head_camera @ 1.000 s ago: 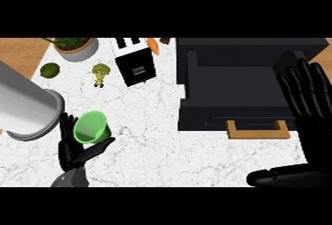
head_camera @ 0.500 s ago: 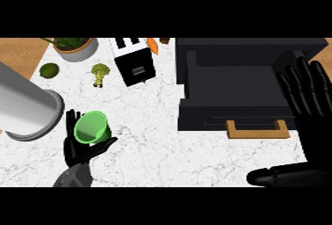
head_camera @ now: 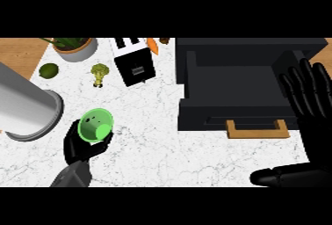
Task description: Pick up the cup, place it into the drawer and close the drawer
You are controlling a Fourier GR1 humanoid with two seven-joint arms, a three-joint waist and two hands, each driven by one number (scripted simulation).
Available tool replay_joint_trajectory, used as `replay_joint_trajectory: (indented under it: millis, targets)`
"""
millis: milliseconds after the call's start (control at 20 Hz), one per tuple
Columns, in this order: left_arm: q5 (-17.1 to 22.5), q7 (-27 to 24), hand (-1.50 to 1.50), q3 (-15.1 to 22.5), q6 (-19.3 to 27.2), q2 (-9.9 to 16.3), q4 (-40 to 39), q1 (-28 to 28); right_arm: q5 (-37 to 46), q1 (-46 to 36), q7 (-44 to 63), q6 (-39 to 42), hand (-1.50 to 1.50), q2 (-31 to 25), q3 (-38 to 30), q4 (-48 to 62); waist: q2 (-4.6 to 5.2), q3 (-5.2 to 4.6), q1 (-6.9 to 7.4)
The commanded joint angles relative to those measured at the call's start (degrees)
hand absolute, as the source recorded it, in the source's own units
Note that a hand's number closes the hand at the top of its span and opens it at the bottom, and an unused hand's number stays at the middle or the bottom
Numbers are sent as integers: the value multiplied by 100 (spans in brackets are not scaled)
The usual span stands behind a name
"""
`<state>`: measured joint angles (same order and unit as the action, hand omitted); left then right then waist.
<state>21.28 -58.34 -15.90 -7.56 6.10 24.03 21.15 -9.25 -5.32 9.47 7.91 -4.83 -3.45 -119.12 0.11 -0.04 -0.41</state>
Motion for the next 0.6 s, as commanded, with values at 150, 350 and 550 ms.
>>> replay_joint_trajectory:
  millis: [150, 350, 550]
  targets:
    - [-114, -657, 150, -26, 161, 77, 88, 78, -15, 265, -194, 158, -150, -64, -60, -94, -4, 1, -1]
    - [-456, -371, 150, 412, -389, 190, 231, -21, -204, 88, 68, 87, -150, -91, -169, -134, -14, 3, 16]
    - [-459, -26, 150, 609, -509, 218, 933, -42, -71, 100, 190, -40, -150, -46, -89, -322, -36, 8, 58]
